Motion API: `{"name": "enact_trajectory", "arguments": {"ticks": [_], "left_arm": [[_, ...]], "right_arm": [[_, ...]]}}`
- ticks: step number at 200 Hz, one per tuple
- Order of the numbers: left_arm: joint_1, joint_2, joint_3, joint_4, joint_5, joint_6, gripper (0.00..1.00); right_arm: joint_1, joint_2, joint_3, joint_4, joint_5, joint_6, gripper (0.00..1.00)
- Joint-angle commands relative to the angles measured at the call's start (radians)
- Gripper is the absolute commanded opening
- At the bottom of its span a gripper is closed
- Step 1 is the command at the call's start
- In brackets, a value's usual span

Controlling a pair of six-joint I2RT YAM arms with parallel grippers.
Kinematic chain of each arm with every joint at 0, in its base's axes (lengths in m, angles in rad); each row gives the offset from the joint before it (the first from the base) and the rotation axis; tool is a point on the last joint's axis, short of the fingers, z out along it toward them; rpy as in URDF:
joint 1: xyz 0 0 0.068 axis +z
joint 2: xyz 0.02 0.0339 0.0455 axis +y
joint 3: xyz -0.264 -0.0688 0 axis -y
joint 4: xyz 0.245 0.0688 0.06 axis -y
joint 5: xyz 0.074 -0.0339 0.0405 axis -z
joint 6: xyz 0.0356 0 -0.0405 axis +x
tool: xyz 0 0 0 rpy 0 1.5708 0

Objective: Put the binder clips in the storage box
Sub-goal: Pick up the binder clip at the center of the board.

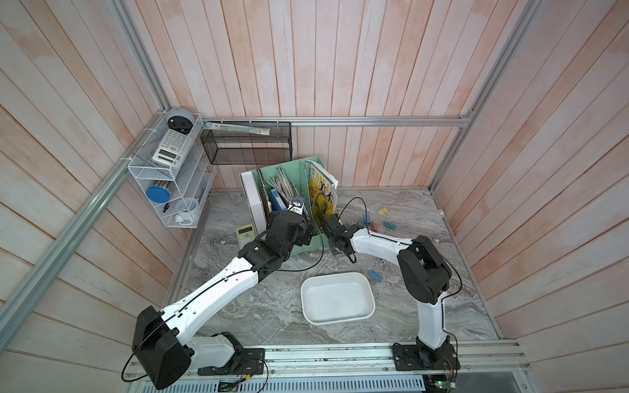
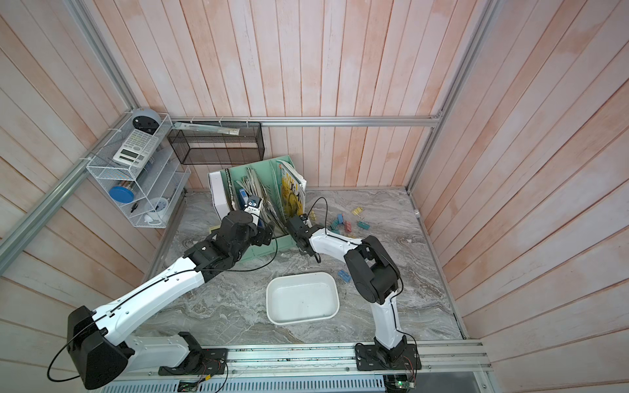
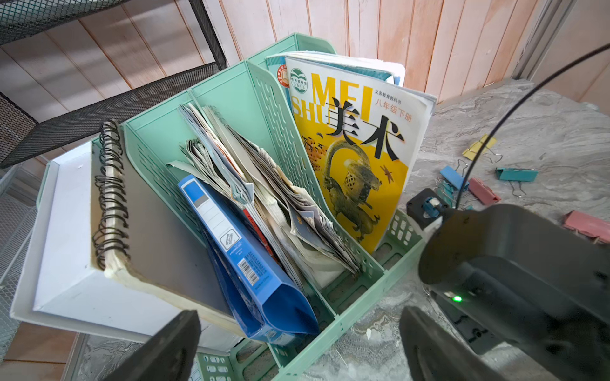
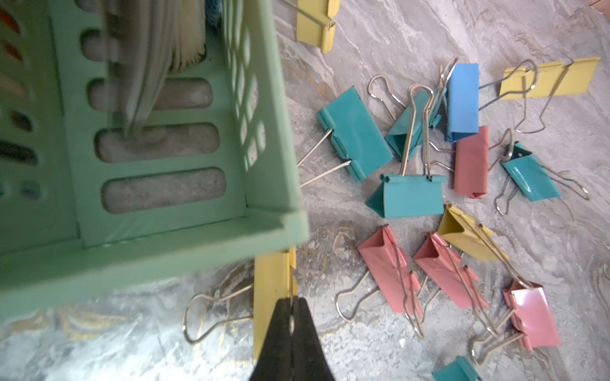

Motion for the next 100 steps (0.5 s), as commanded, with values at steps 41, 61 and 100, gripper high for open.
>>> {"name": "enact_trajectory", "arguments": {"ticks": [41, 61, 100], "left_arm": [[0.003, -0.024, -0.03, 0.054, -0.104, 0.009, 1.0], [0.028, -0.031, -0.025, 0.05, -0.081, -0.03, 1.0], [0.056, -0.052, -0.04, 0.065, -0.029, -0.062, 1.0]], "right_arm": [[-0.016, -0.591, -0.378, 0.237, -0.373, 0.277, 0.0], [0.031, -0.834, -0.648, 0.484, -0.484, 0.521, 0.0], [0.369, -0.998, -0.857, 0.543, -0.25, 0.752, 0.0]]}}
